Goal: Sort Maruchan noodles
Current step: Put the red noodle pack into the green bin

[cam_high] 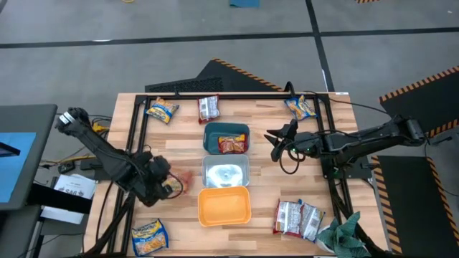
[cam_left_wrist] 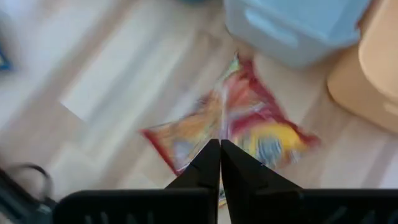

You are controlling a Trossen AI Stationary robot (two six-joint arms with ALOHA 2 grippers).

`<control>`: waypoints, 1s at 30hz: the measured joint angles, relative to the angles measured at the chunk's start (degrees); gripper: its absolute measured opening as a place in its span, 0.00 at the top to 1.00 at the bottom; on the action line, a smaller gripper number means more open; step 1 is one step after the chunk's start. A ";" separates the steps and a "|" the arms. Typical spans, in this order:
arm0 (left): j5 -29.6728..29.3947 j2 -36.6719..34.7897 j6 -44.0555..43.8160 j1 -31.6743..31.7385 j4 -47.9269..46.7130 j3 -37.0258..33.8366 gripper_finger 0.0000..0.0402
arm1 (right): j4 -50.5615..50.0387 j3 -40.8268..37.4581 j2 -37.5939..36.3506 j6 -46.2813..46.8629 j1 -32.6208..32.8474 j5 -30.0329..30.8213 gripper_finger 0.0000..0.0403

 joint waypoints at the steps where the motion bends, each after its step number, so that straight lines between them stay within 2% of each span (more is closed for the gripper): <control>1: -1.43 -0.29 1.62 0.92 -0.81 0.85 1.00 | 0.00 0.00 0.00 0.00 -0.02 0.00 0.68; 5: -5.29 -1.50 9.67 5.58 -0.62 2.36 1.00 | -0.02 0.00 0.00 0.00 -0.01 0.00 0.68; 9: -4.77 -1.81 14.36 9.54 -0.28 2.41 1.00 | -0.05 0.00 0.00 0.00 -0.02 0.00 0.68; 14: -3.71 -1.18 15.85 10.90 -0.10 2.41 0.97 | -0.09 0.00 0.00 0.00 -0.02 0.00 0.68; 17: -1.47 -0.14 14.93 10.98 1.39 2.20 0.89 | -0.11 0.00 0.00 0.00 -0.02 0.00 0.68; 19: 0.51 0.16 14.79 10.98 5.68 0.59 0.83 | -0.11 0.00 0.00 0.00 -0.02 0.00 0.68; 23: 4.90 0.17 16.08 11.28 16.73 -5.74 0.69 | -0.11 0.00 0.00 0.00 -0.02 0.00 0.68; 30: 9.27 0.11 16.50 14.16 27.60 -14.27 0.52 | -0.09 0.00 0.00 0.00 -0.02 0.00 0.68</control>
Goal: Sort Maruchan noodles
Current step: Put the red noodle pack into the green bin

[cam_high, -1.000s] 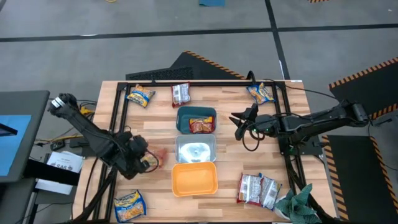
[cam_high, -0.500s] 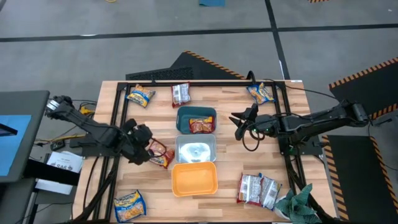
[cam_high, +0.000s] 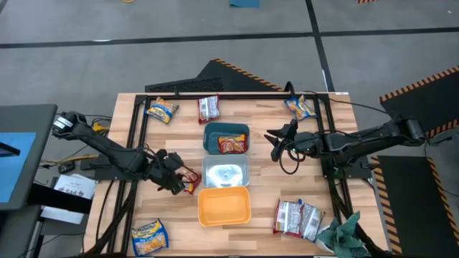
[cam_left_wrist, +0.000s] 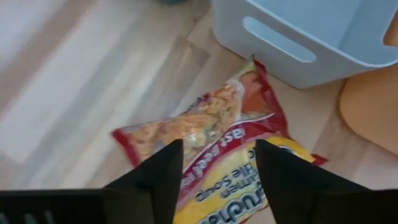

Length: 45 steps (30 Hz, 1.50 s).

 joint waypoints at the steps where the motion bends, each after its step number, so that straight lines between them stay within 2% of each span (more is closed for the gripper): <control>1: 1.25 0.00 0.69 0.34 1.97 -0.98 0.51 | 0.00 0.00 0.00 0.00 -0.04 0.00 0.68; 6: 5.68 0.00 1.75 1.67 11.71 -6.58 0.49 | 0.00 0.00 0.00 0.04 -0.26 0.00 0.68; 12: 2.25 -0.24 -0.18 1.65 15.58 -12.65 0.49 | 0.00 0.00 0.02 0.04 -0.26 0.00 0.68; 18: 1.80 -0.31 -0.39 1.63 18.45 -16.28 0.50 | 0.00 0.00 0.02 0.04 -0.25 0.00 0.68; 22: 1.45 -0.31 -0.69 1.63 17.59 -16.80 0.62 | -0.17 0.00 0.02 0.04 -0.24 0.00 0.68; 28: 2.21 -0.28 -0.91 1.65 16.91 -16.89 0.96 | -0.22 0.00 0.02 0.04 -0.24 0.00 0.68; 32: 3.47 -0.07 0.89 1.67 14.15 -14.32 0.99 | -0.22 0.00 0.02 0.04 -0.24 0.00 0.68; 36: 4.32 -0.33 4.58 1.62 5.44 -7.94 1.00 | -0.22 0.00 0.02 0.04 -0.24 0.00 0.68; 40: 0.68 -0.38 5.17 1.63 -5.95 -1.16 1.00 | -0.24 0.00 0.02 0.04 -0.24 0.00 0.68; 45: -5.15 -0.41 7.20 1.63 -13.55 5.07 1.00 | -0.44 0.00 0.02 0.02 -0.24 0.00 0.68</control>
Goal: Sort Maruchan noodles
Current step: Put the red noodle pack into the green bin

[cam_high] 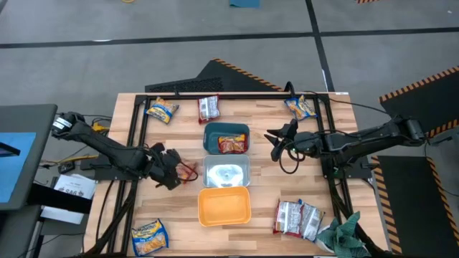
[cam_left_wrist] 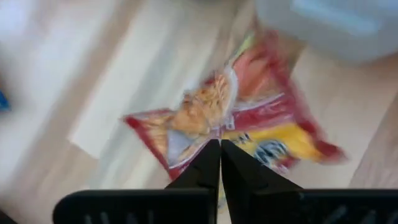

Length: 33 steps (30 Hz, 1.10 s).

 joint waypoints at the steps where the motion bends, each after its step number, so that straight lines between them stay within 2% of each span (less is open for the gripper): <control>1: -1.48 -0.02 0.84 0.05 -0.78 1.18 1.00 | 0.00 0.00 0.00 0.00 0.00 0.00 0.68; 6: -5.35 -0.07 5.06 2.20 -3.65 5.15 1.00 | -0.02 0.00 0.00 0.00 0.00 0.00 0.68; 15: 1.07 -0.06 10.65 7.53 3.74 1.04 0.98 | -0.02 0.00 0.00 0.00 0.00 0.00 0.68; 19: 7.01 -0.04 14.66 10.30 10.75 -1.72 0.88 | -0.02 0.00 0.00 0.00 0.00 0.00 0.68; 25: 14.43 1.06 21.26 13.80 19.14 -3.27 0.67 | -0.02 0.00 0.00 0.00 0.00 0.00 0.68; 29: 15.70 3.56 23.31 14.48 20.30 -3.27 0.55 | -0.16 0.00 0.02 0.00 0.00 0.00 0.68; 33: 15.57 7.91 25.23 14.53 20.18 -3.27 0.47 | -0.64 0.00 0.02 0.00 -0.02 0.01 0.68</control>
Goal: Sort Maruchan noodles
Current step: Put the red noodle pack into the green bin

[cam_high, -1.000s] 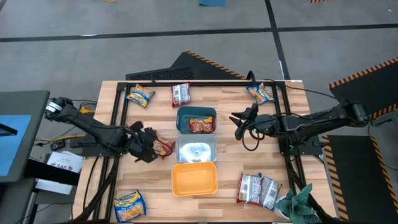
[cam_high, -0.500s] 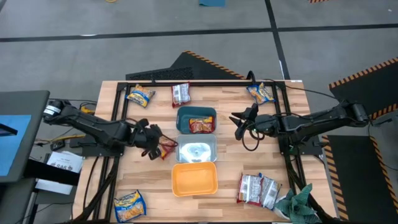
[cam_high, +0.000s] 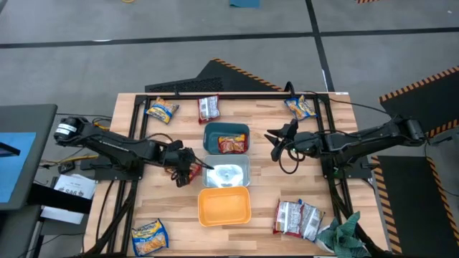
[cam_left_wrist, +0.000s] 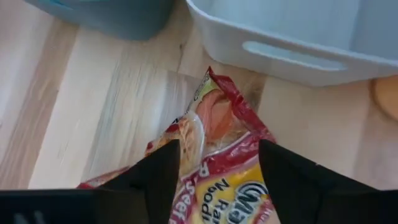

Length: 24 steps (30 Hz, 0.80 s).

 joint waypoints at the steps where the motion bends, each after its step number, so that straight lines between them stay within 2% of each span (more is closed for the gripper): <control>1: -0.17 1.20 0.63 0.00 0.31 0.00 0.46 | -0.03 0.00 0.00 0.00 0.02 -0.01 0.68; 9: -2.27 9.39 3.56 0.15 -1.47 0.29 0.45 | -0.13 0.00 0.00 0.00 0.02 -0.01 0.68; 13: -2.46 12.59 3.24 0.12 -1.88 0.68 0.49 | -0.17 0.00 0.00 0.06 0.02 -0.01 0.68; 16: -4.29 14.23 2.89 0.11 -1.98 0.81 0.62 | -0.23 0.00 0.00 0.53 0.02 -0.01 0.68; 20: -6.95 14.56 1.86 0.20 -3.21 0.81 0.92 | -0.42 0.00 0.00 0.55 0.02 -0.01 0.68; 24: -7.26 12.43 0.96 0.33 -8.10 1.05 0.98 | -0.48 0.00 0.00 0.55 0.02 -0.01 0.68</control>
